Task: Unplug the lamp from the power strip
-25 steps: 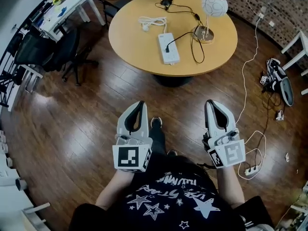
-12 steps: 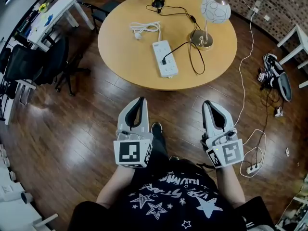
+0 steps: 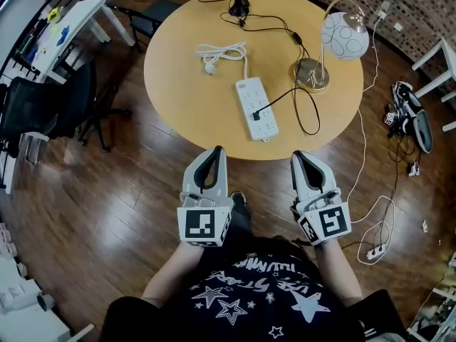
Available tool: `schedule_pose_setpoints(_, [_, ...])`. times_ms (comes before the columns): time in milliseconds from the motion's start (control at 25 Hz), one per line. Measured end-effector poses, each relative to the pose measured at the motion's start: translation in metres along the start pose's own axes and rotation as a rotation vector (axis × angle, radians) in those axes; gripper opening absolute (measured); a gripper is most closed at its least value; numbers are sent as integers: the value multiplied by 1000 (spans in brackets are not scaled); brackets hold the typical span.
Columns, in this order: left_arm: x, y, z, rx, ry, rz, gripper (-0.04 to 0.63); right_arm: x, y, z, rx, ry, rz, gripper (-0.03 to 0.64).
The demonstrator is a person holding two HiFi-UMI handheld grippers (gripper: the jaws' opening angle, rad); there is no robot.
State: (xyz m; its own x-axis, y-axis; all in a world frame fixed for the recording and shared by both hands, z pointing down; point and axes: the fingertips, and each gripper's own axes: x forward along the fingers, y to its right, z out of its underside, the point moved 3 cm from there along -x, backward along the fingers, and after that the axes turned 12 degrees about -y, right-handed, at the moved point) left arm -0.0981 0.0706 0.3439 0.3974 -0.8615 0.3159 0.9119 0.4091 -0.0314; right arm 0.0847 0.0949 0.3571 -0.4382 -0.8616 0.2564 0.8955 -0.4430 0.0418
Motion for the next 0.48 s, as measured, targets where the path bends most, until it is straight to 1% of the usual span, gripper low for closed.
schedule_pose_setpoints(200, [35, -27, 13, 56, -2, 34, 5, 43, 2, 7, 13, -49, 22, 9])
schedule_pose_setpoints(480, [73, -35, 17, 70, -33, 107, 5, 80, 5, 9, 25, -86, 55, 9])
